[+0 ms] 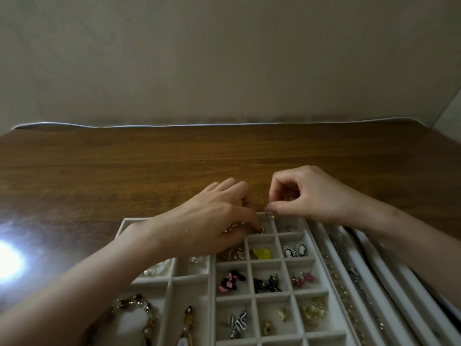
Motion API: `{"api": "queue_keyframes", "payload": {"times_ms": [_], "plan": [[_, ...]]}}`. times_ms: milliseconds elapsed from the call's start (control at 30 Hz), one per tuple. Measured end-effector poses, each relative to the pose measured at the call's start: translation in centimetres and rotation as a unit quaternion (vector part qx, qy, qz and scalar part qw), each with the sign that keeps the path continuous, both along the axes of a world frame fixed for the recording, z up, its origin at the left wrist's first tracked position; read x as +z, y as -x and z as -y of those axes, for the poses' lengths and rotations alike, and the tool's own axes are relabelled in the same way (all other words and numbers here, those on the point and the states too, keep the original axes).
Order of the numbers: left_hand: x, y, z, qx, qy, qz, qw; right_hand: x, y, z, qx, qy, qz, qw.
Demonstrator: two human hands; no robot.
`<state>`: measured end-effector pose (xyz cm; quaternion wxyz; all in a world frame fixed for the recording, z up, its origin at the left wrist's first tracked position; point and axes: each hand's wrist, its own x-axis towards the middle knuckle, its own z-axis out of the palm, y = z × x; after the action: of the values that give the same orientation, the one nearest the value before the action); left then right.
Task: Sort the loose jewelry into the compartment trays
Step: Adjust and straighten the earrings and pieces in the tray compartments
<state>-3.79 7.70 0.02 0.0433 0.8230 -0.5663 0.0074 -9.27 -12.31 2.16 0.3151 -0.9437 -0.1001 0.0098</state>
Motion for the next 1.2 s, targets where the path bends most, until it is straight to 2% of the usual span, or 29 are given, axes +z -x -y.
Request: {"api": "queue_keyframes", "payload": {"times_ms": [133, 300, 467, 733, 867, 1067, 1200], "plan": [[0.0, -0.1, -0.1, -0.008, 0.006, 0.017, 1.000, 0.0, 0.0, -0.1, 0.004, -0.001, -0.004, 1.000], [0.0, -0.4, -0.3, -0.034, 0.033, 0.098, 0.994, 0.0, -0.1, -0.2, 0.005, -0.001, -0.007, 1.000], [0.2, -0.4, -0.5, -0.034, 0.028, 0.098, 0.994, 0.1, -0.3, -0.5, -0.004, 0.009, -0.019, 1.000], [0.3, -0.2, -0.4, -0.028, 0.034, 0.157, 0.987, 0.0, -0.5, -0.9, -0.028, -0.008, -0.051, 0.998], [0.2, -0.1, -0.5, -0.025, 0.043, 0.158, 0.986, -0.5, -0.3, -1.4, -0.026, 0.032, -0.056, 0.998], [0.0, -0.5, -0.5, -0.026, 0.063, 0.121, 0.990, -0.5, 0.3, -1.9, -0.033, 0.147, 0.009, 0.988], [0.0, -0.7, -0.6, -0.019, 0.066, 0.090, 0.994, 0.3, 0.8, -1.8, -0.010, 0.153, 0.031, 0.988]]}}
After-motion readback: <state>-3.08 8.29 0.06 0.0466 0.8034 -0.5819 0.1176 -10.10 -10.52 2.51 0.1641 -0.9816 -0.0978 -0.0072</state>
